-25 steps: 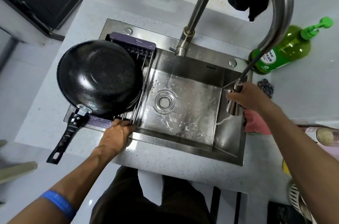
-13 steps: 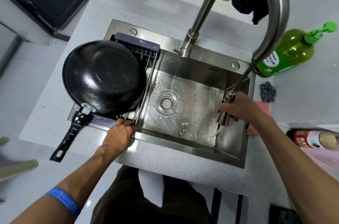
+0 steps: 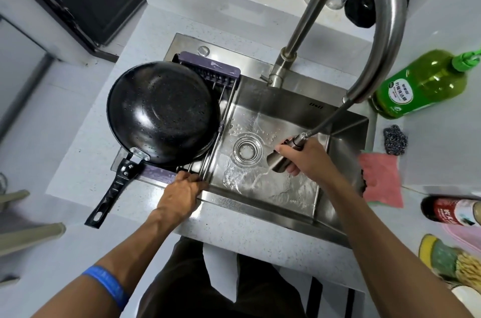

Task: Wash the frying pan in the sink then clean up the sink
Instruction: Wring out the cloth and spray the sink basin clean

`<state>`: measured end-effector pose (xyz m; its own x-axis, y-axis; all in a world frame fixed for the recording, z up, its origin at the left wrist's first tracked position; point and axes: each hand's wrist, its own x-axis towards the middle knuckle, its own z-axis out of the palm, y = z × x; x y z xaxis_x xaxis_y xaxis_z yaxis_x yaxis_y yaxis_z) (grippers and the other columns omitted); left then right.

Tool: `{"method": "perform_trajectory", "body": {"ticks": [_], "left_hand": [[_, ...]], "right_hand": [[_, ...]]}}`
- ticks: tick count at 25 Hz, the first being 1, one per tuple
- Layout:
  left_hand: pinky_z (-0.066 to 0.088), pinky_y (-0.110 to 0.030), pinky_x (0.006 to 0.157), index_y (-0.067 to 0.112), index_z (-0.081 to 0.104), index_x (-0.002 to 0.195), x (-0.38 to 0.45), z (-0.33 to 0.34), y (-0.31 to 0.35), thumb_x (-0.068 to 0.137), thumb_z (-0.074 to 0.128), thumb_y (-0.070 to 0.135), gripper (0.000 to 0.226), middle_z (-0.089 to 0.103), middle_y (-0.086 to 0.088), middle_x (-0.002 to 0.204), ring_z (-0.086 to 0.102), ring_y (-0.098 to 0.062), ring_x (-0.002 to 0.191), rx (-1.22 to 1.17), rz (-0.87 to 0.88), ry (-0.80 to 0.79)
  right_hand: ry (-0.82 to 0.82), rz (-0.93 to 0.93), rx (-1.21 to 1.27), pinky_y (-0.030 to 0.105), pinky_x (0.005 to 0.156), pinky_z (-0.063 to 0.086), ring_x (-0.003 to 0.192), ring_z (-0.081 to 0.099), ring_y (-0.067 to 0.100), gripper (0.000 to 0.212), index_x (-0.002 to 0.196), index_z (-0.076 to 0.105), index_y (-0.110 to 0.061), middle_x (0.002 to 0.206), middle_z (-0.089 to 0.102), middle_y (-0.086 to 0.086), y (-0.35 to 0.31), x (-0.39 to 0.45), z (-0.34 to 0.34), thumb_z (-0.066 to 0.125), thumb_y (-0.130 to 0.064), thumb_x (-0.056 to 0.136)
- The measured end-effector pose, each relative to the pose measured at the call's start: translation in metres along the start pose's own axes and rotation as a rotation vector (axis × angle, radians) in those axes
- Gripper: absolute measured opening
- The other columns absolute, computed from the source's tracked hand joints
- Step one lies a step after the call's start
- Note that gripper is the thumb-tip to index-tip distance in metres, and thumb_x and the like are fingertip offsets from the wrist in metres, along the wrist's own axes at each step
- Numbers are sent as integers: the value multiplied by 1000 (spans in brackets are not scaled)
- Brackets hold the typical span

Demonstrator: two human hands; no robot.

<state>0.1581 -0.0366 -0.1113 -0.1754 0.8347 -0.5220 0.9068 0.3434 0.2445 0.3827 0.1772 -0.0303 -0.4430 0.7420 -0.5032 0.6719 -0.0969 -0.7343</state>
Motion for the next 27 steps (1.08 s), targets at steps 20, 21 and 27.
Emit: {"method": "perform_trajectory", "body": {"ticks": [20,21,27], "left_hand": [[51,-28,87,36,59,127,0,1,-1,85,64,24,44,57,9,127,42,-20,118,8,3,11],[51,-28,87,35,59,128,-1,1,0,86,63,24,44,57,8,128,42,-20,119,14,1,9],[51,-28,88,37,57,129,-1,0,1,89,59,24,43,54,9,131,39,-19,122,23,4,11]], "right_hand": [[193,-38,314,35,75,62,71,70,16,25,119,66,-15,89,75,4,-35,60,14,67,-23,95],[209,-40,287,32,72,62,68,69,13,27,121,65,-13,88,74,4,-33,60,11,67,-21,95],[172,-86,184,25,64,58,57,67,1,11,103,64,-18,74,71,-6,-33,50,3,67,-13,94]]}}
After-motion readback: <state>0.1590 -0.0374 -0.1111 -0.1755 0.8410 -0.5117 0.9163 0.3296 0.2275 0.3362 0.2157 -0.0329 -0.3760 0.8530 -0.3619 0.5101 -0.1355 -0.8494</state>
